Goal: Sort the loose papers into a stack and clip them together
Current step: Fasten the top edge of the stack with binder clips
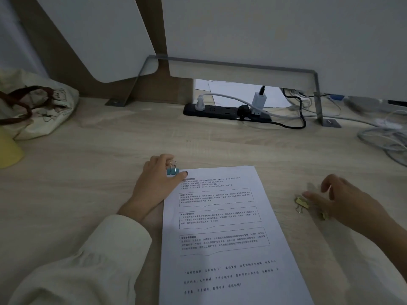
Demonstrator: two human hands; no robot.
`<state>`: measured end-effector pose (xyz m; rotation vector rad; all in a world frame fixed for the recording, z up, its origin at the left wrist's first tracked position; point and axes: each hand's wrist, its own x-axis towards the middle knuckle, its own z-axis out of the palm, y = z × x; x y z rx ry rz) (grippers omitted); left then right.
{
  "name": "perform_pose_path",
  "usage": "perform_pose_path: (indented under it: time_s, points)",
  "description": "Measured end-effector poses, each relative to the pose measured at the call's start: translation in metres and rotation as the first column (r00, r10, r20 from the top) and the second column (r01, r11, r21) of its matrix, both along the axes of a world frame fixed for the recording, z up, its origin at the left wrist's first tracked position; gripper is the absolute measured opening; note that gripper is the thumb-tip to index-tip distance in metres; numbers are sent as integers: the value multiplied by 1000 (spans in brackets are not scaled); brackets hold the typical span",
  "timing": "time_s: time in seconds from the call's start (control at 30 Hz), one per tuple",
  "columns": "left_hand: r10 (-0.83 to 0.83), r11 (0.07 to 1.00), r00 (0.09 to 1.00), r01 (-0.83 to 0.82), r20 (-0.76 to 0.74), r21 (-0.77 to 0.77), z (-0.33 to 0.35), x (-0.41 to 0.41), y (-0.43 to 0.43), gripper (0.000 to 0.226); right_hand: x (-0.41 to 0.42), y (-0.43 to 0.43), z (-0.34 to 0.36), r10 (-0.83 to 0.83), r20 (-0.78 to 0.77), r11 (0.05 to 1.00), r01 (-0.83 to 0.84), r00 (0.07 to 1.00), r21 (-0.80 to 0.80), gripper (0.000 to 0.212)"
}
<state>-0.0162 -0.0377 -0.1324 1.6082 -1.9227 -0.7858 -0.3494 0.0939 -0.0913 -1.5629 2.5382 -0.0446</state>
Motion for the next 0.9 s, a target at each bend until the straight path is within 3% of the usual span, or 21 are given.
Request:
perform_pose_path:
  time_s: [0.1,0.2,0.33,0.5,0.67,0.73,0.8,0.83,0.9]
  points:
    - [-5,1000,998,7,58,-31,0,-2,-2,40,2,3,-6,75,41,994,-78,996,71,25]
    - [15,998,998,-11,63,-60,-4,-2,-4,33,4,0,-8,101,144,995,-101,984,-8,13]
    - [39,994,998,-34,43,-107,-11,-2,-4,35,2,3,3,42,261,988,0,965,-157,12]
    - [67,985,997,-62,25,-160,-17,-3,-3,38,11,18,4,8,457,1000,2,889,-19,11]
    - [77,983,997,-77,-6,-165,-17,-4,2,47,20,19,10,71,484,967,59,872,-248,14]
    - [116,953,991,-131,-72,-272,-7,-7,8,47,33,11,27,181,592,927,65,785,-370,14]
    - [63,916,976,-140,-208,-377,12,-13,19,31,53,-1,45,290,680,903,44,673,-428,11]
    - [-24,929,957,-85,-288,-360,23,-18,26,20,65,-7,51,332,699,898,16,634,-440,11]
    - [-220,973,868,164,-445,-163,42,-30,43,10,91,-22,57,406,709,887,-63,576,-457,10]
